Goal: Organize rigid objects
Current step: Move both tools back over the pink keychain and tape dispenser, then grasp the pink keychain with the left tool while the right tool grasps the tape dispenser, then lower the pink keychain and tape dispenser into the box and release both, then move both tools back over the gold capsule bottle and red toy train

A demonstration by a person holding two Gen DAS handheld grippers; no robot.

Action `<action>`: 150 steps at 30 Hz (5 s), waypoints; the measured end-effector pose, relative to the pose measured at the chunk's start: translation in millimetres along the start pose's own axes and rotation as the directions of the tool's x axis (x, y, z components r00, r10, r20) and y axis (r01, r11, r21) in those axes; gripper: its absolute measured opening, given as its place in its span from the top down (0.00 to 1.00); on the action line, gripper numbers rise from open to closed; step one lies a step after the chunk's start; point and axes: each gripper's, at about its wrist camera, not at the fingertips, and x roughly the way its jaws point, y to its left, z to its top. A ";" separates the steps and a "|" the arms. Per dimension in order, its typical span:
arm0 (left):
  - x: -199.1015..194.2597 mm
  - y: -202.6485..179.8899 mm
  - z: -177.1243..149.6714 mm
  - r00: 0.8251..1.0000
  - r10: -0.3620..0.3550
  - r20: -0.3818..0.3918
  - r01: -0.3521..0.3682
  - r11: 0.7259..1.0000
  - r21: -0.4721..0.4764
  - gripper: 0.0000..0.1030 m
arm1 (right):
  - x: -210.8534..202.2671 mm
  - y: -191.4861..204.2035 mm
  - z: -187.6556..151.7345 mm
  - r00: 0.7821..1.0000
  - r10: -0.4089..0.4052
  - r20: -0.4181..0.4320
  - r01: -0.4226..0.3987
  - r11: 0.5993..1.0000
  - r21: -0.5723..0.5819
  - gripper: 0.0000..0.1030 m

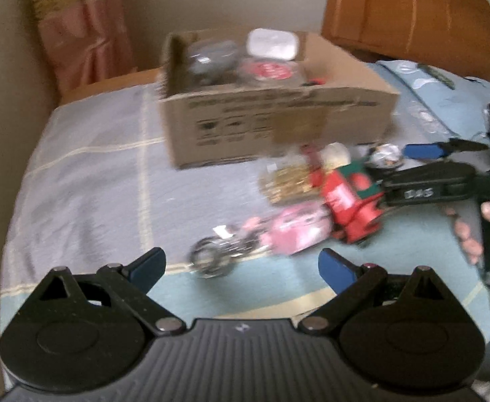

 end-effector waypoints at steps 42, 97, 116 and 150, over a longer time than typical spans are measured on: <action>32.2 -13.6 12.9 0.992 0.080 0.094 -0.082 0.997 0.017 0.30 | -1.5 -3.4 -3.0 1.000 0.021 0.022 -0.021 1.000 -0.021 0.00; -21.8 -9.9 74.7 0.994 -0.059 -0.096 0.083 0.957 0.280 0.49 | -74.1 -7.0 83.2 0.987 0.149 0.055 -0.134 0.968 -0.214 0.10; -53.2 -35.9 167.5 0.992 -0.115 0.055 0.090 0.939 0.333 0.49 | -29.3 -1.0 147.0 0.990 0.134 0.050 -0.118 0.963 -0.244 0.00; -2.1 23.4 195.1 0.991 0.083 0.101 -0.095 0.987 0.126 0.07 | -63.7 12.9 92.4 0.986 0.165 0.011 -0.157 0.956 -0.249 0.00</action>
